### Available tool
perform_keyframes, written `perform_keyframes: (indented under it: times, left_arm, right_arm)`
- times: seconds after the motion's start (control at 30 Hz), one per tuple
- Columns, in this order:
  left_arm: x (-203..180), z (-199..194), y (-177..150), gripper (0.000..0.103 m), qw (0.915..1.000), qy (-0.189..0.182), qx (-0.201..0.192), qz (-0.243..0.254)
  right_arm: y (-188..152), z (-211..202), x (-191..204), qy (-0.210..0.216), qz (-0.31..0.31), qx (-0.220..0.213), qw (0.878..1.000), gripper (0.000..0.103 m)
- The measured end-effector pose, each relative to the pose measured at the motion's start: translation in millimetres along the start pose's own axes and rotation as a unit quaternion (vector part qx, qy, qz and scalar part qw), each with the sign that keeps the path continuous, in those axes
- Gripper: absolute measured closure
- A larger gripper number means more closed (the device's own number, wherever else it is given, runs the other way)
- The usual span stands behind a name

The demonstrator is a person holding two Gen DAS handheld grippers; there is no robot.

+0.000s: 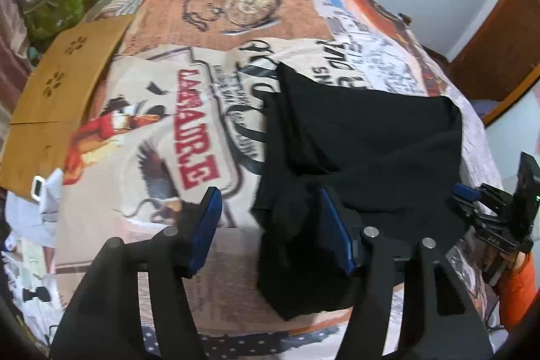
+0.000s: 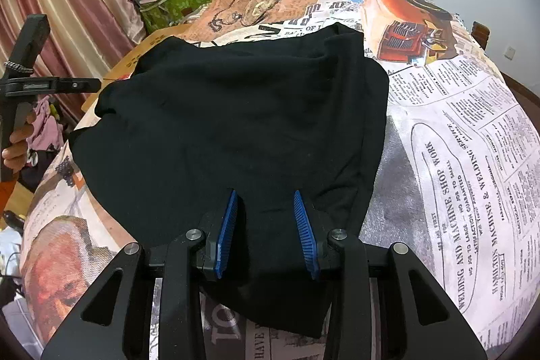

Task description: Fold small clothes

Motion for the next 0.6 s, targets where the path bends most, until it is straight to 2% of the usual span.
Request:
perform_keyframes:
  times: [0.1, 0.13, 0.17, 0.2, 0.23, 0.33, 0.43, 0.6]
  left_arm:
    - [-10, 15, -5, 0.043, 0.9999, -0.005, 0.016, 0.004]
    - [-14, 22, -8, 0.047, 0.9997, 0.001, 0.02, 0.012]
    - [-17, 25, -10, 0.068, 0.9996, 0.007, 0.018, 0.021]
    - [-21, 27, -11, 0.083, 0.9994, 0.012, 0.016, 0.03]
    - [-26, 27, -11, 0.091, 0.9991, 0.012, 0.015, 0.038]
    - [-39, 9, -4, 0.093, 0.9963, 0.044, -0.03, 0.068]
    - [-46, -13, 9, 0.094, 0.9942, 0.046, -0.06, 0.076]
    - [-52, -24, 31, 0.093, 0.9937, 0.041, -0.073, 0.075]
  right_arm:
    - [0, 1, 0, -0.004, -0.001, 0.002, 1.0, 0.071]
    - [0, 1, 0, -0.005, -0.001, 0.002, 1.0, 0.071]
    - [0, 1, 1, -0.005, -0.002, 0.003, 1.0, 0.071]
    - [0, 1, 0, -0.006, -0.002, 0.003, 1.0, 0.071]
    - [1, 1, 1, -0.006, -0.002, 0.003, 1.0, 0.071]
    - [1, 2, 0, -0.005, -0.001, 0.004, 1.0, 0.071]
    - [1, 2, -1, 0.0, 0.003, 0.003, 1.0, 0.071]
    - [0, 2, -2, 0.005, 0.008, 0.002, 1.0, 0.071]
Point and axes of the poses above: each gripper's, at about its wrist camera, not at the fingertips, and z roughly the way its jaws point, x to its left, y to its top, the point moved 6 cm from there along z, roughly the way its jaws point, and after that the axes turned 7 degrees about y, right-handed, at the moved point
